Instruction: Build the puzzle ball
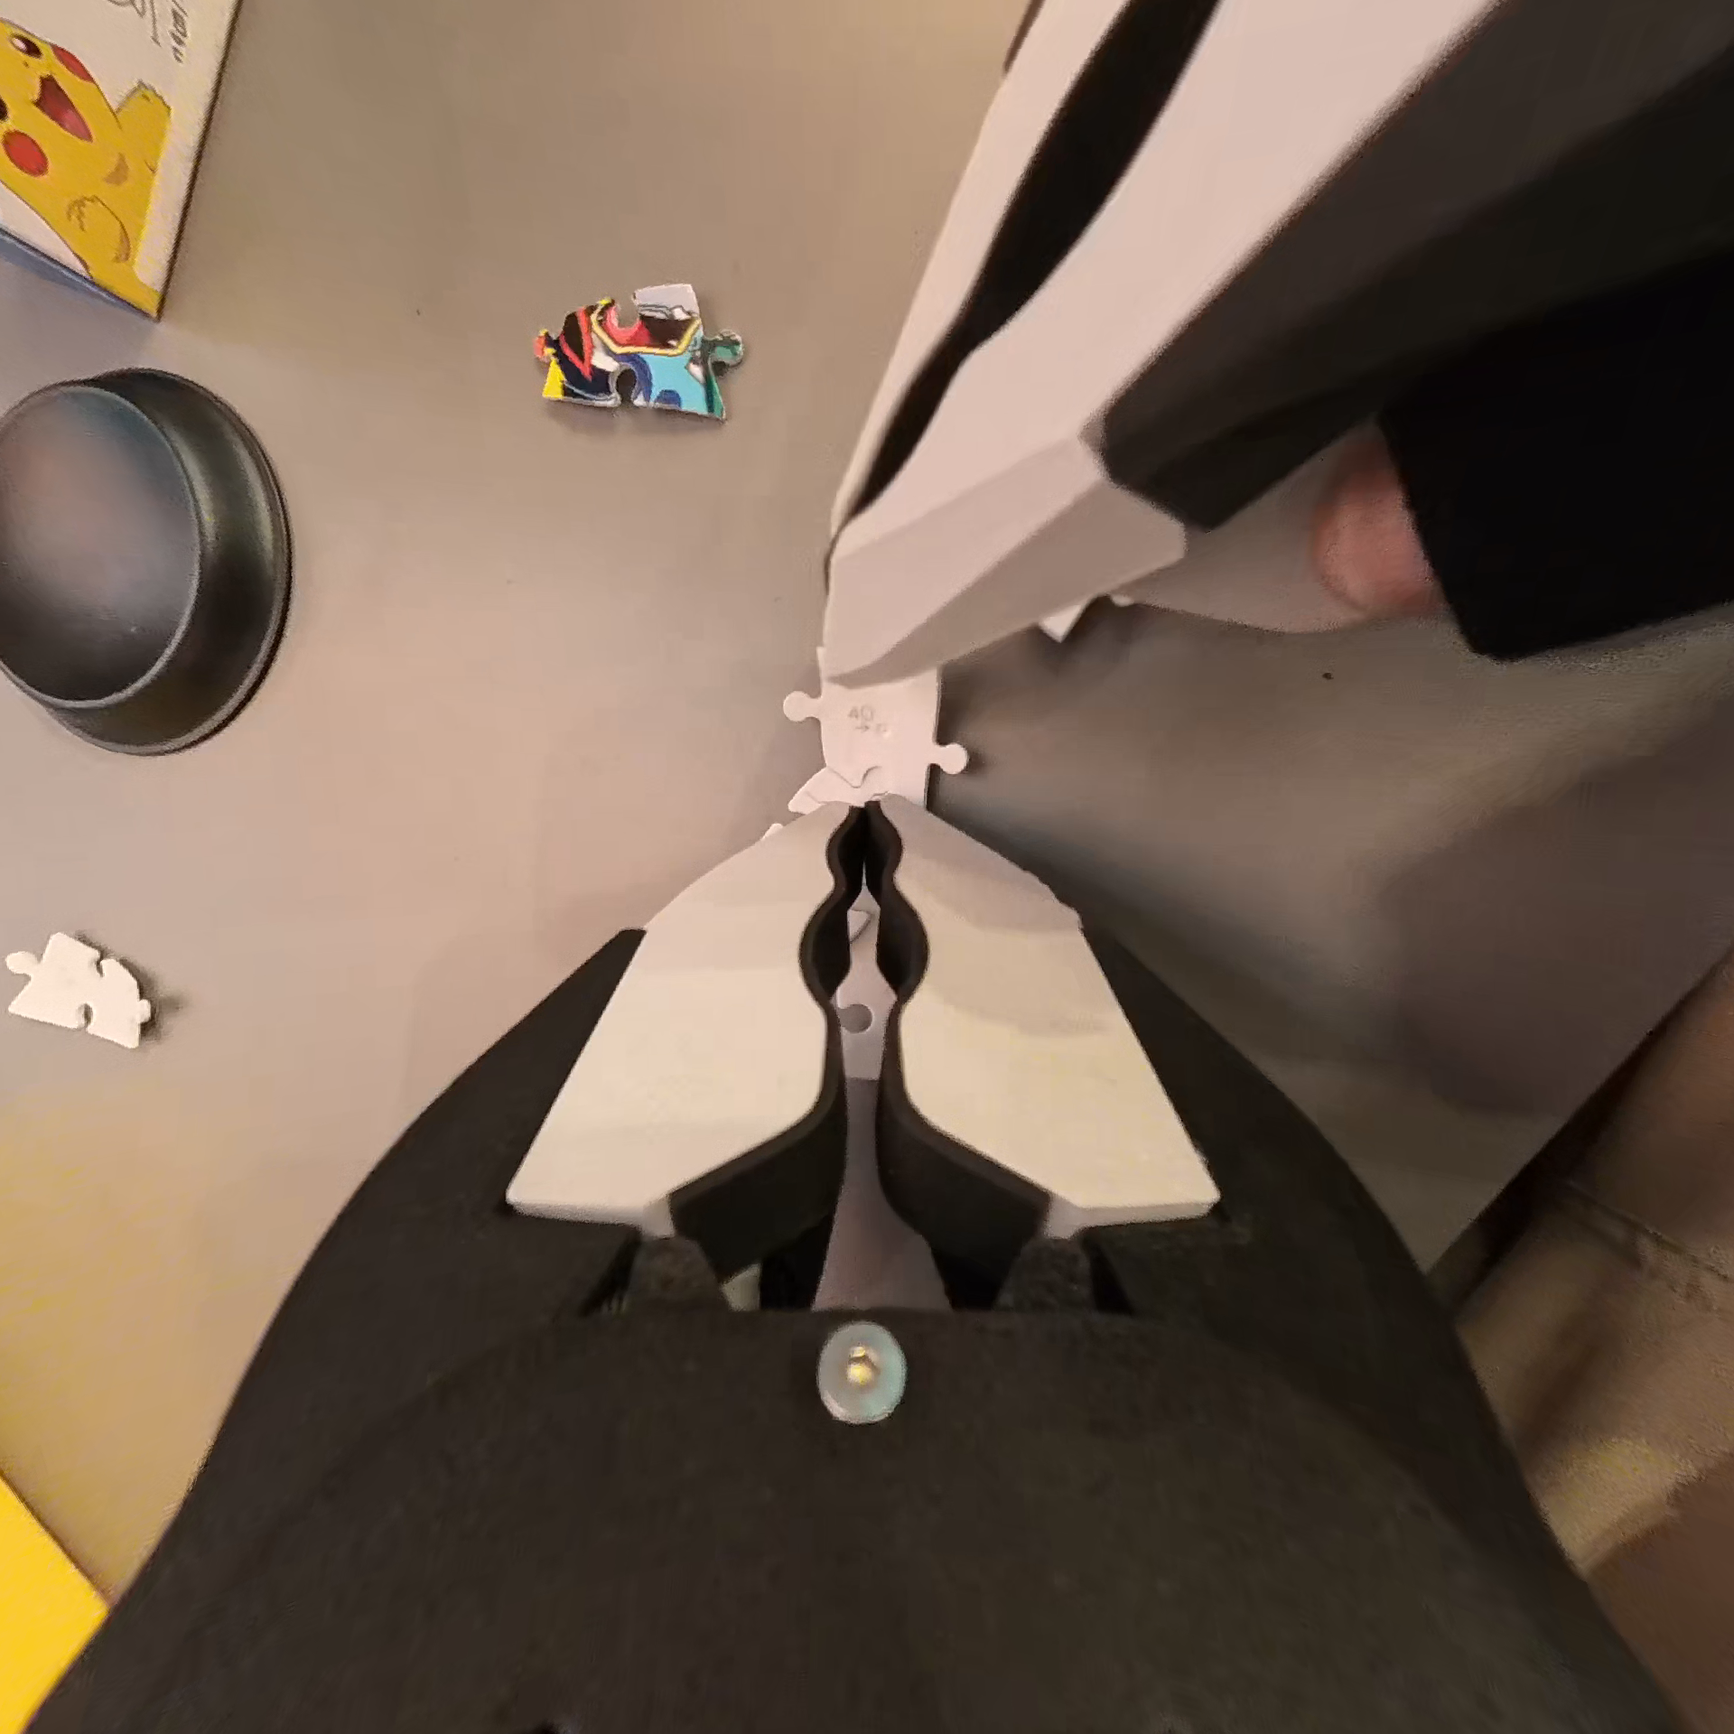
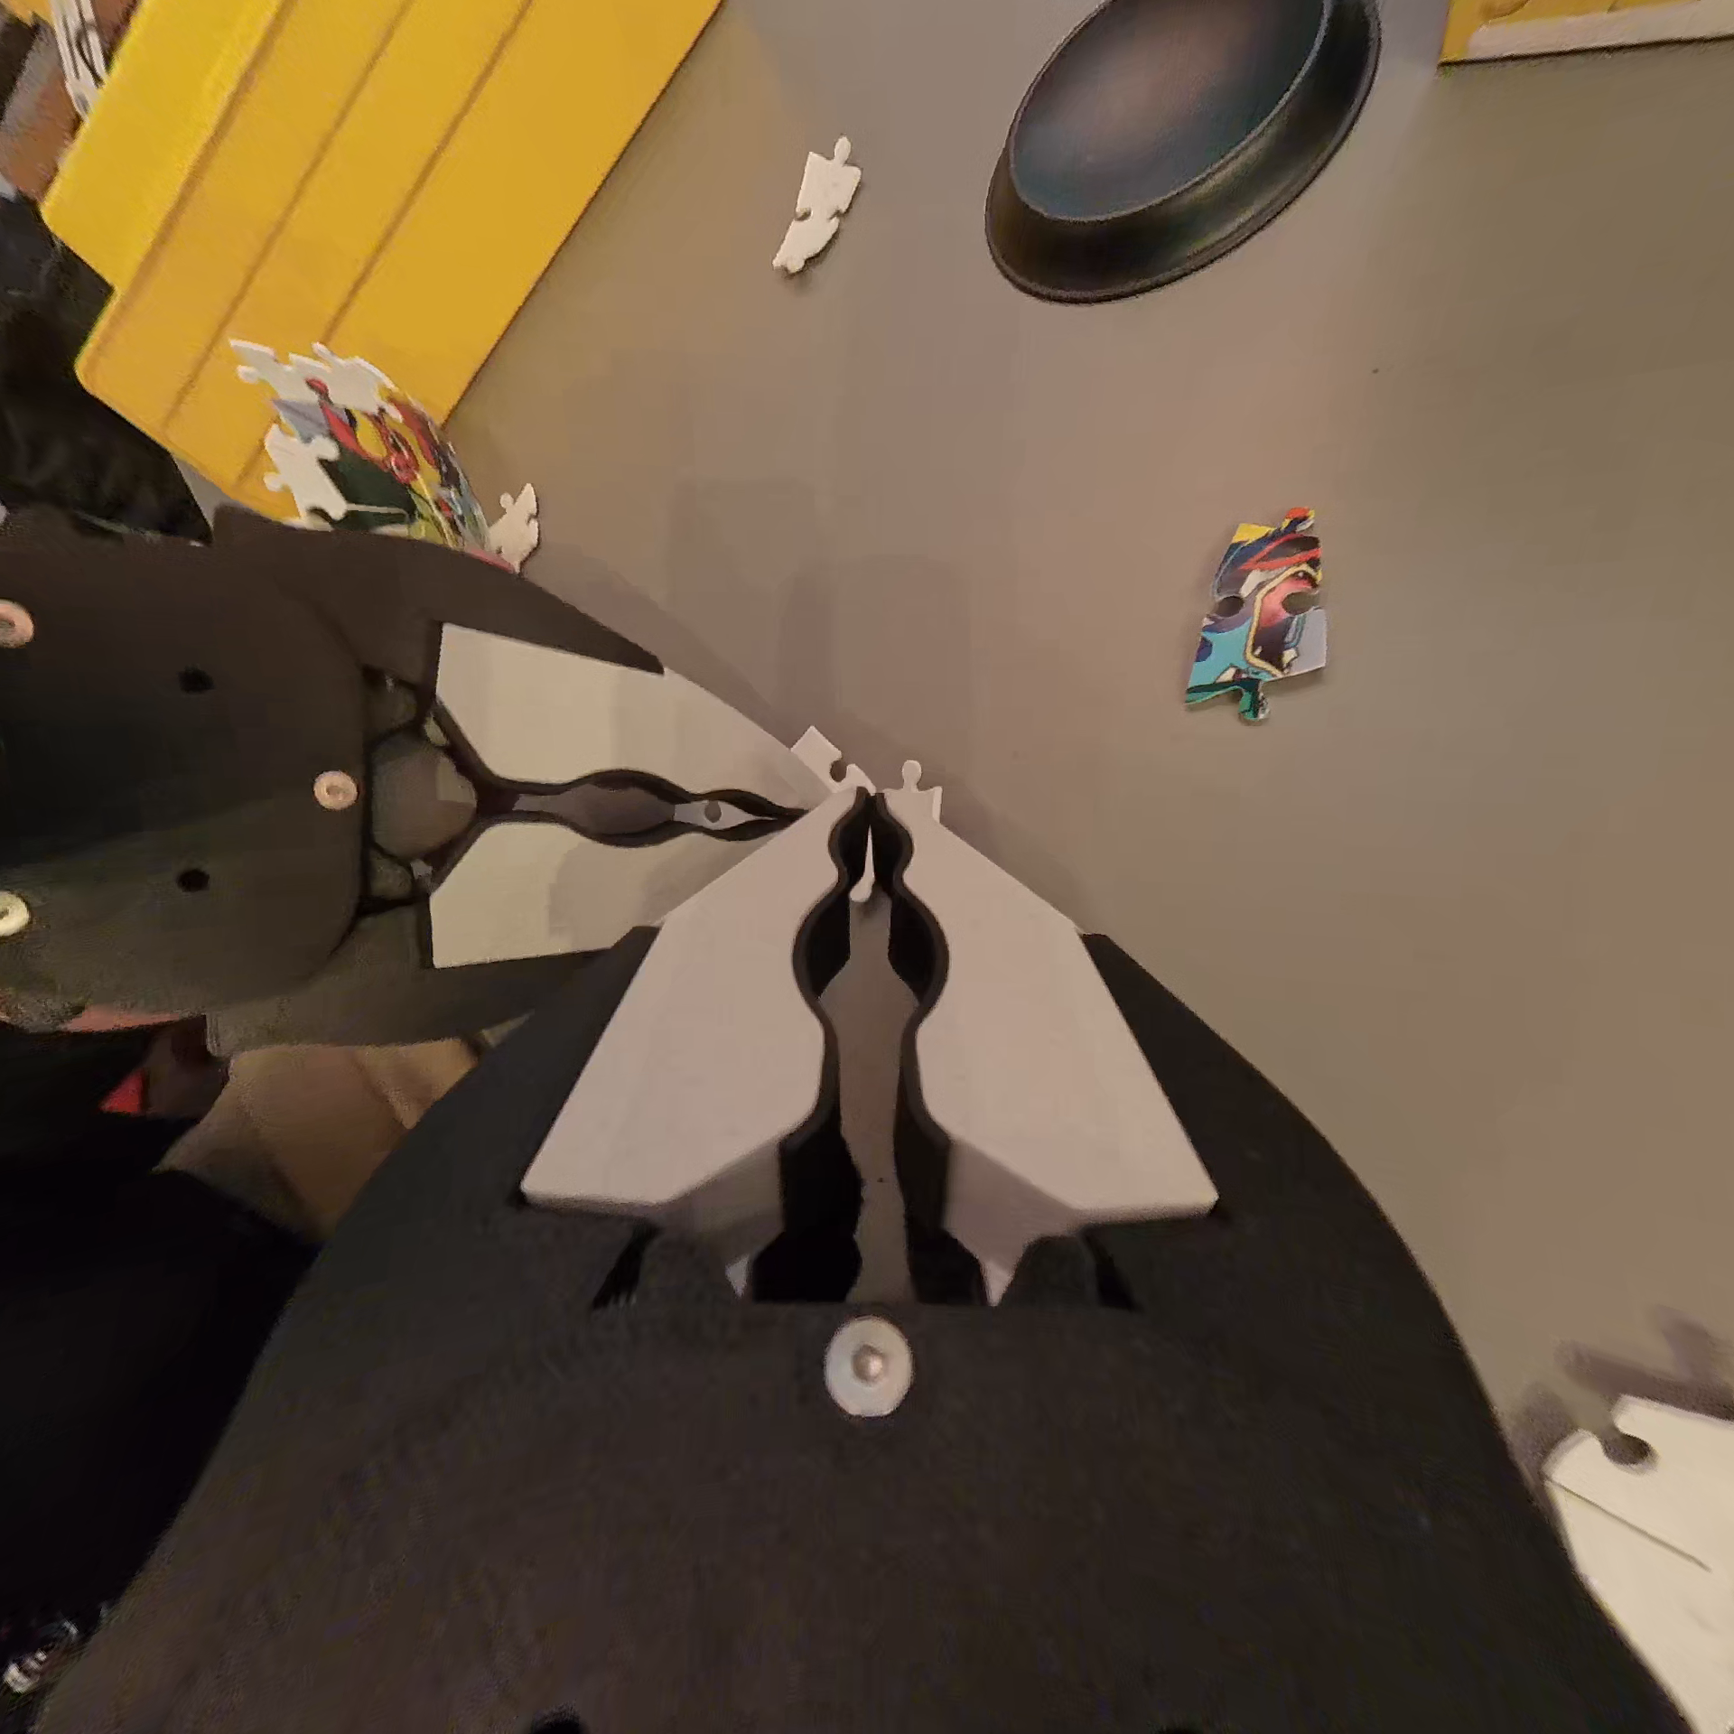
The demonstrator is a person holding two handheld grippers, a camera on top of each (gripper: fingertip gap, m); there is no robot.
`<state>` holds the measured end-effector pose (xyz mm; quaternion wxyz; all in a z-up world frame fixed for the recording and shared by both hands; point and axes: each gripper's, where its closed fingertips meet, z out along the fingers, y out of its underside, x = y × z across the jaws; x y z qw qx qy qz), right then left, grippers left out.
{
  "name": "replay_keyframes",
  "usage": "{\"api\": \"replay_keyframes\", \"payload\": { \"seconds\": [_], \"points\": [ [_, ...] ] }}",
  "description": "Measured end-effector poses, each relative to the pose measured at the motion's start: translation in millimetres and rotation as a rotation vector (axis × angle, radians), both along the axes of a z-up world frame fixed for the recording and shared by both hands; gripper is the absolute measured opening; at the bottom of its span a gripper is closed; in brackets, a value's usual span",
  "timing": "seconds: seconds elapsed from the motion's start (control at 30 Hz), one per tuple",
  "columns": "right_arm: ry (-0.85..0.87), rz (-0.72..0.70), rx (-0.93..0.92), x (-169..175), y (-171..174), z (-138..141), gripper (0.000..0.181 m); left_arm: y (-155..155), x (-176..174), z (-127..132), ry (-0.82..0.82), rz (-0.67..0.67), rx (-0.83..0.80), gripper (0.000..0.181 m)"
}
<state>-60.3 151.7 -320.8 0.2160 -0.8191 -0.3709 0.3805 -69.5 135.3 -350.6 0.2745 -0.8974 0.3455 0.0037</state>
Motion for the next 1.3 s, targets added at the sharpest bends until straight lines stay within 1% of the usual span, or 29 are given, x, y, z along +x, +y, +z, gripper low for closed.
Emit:
{"api": "replay_keyframes", "payload": {
  "seconds": [0.07,0.17,0.27,0.47,0.67,0.73,0.83,0.93,1.07,1.13,1.2,1.3],
  "points": [
    [-0.015,0.028,0.018,-2.4,-3.5,-3.5,0.0,-0.1,-0.1,0.0,-0.004,0.002,-0.005,0.0],
    [-0.086,0.088,0.061,-7.6,-8.7,-16.1,0.0,-0.1,0.0,0.0,-0.009,0.006,-0.013,0.0],
    [-0.132,0.117,0.089,-10.8,-9.5,-24.9,0.0,-0.1,0.4,0.0,-0.001,0.005,-0.007,0.0],
    [-0.154,0.142,0.085,-11.2,-9.2,-26.5,0.0,0.0,0.8,0.1,-0.004,0.001,-0.005,0.0],
    [-0.119,0.141,0.073,-11.5,-9.3,-25.8,0.0,0.4,0.7,0.1,-0.011,0.004,-0.009,0.0],
    [-0.103,0.121,0.058,-8.2,-6.5,-22.2,0.0,0.3,0.4,-0.1,-0.017,0.01,-0.009,0.0],
    [-0.132,0.155,0.093,-3.9,-5.0,-19.4,0.0,0.4,0.3,0.0,-0.017,0.014,-0.011,0.0],
    [-0.152,0.196,0.076,-4.8,-11.0,-25.4,0.0,0.6,0.4,0.0,-0.02,0.017,-0.014,0.0],
    [-0.184,0.215,0.123,-6.4,-11.1,-26.3,0.0,0.9,0.8,0.3,-0.028,0.021,-0.015,0.0],
    [-0.165,0.212,0.108,-7.5,-12.0,-24.0,0.0,0.8,-0.2,0.1,-0.03,0.029,-0.022,0.0],
    [-0.128,0.19,0.11,-6.4,-8.0,-14.4,0.0,2.6,-3.8,2.4,-0.043,0.053,-0.015,0.0],
    [-0.07,0.16,0.14,-1.9,3.1,3.8,0.0,9.4,-4.6,20.0,-0.12,0.102,0.029,0.0]
  ]
}}
